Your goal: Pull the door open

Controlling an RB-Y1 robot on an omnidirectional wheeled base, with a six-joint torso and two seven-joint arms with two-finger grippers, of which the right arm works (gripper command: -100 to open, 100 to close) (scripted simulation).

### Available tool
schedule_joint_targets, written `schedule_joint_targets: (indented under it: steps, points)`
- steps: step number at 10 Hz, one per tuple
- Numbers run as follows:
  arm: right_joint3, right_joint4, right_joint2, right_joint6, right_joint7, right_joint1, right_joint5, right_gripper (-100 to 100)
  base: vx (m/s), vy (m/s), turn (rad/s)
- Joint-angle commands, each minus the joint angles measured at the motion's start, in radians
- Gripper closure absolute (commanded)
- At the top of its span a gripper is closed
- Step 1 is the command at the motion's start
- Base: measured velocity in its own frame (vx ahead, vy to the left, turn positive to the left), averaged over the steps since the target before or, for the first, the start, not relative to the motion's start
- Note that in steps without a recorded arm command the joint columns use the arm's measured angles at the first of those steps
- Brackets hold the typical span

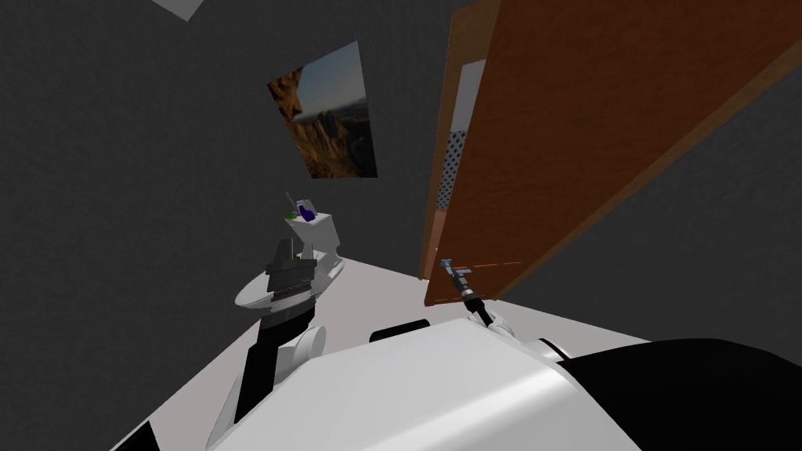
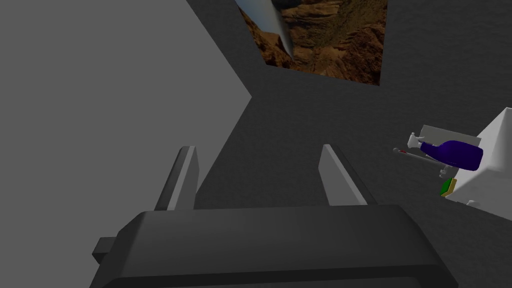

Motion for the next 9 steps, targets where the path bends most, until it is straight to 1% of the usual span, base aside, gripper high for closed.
schedule_joint_targets:
  steps: [1, 2, 3, 4, 5, 6, 9]
  points:
    - [0.016, 0.011, -0.019, -0.032, -0.024, 0.010, 0.011, 100, -0.238, -0.046, 0.070]
    - [0.023, 0.011, -0.025, -0.041, -0.034, 0.015, 0.016, 100, -0.212, -0.062, 0.071]
    - [0.021, 0.006, -0.017, -0.027, -0.026, 0.014, 0.014, 100, -0.089, -0.019, 0.018]
    - [0.031, 0.014, -0.028, -0.058, -0.042, 0.032, 0.021, 100, -0.133, -0.030, 0.144]
    - [0.036, 0.018, -0.036, -0.077, -0.050, 0.042, 0.024, 100, -0.194, -0.076, 0.180]
    - [0.038, 0.020, -0.041, -0.087, -0.055, 0.048, 0.026, 100, -0.177, -0.072, 0.110]
    - [0.053, 0.032, -0.070, -0.152, -0.086, 0.082, 0.037, 100, -0.195, -0.064, 0.137]
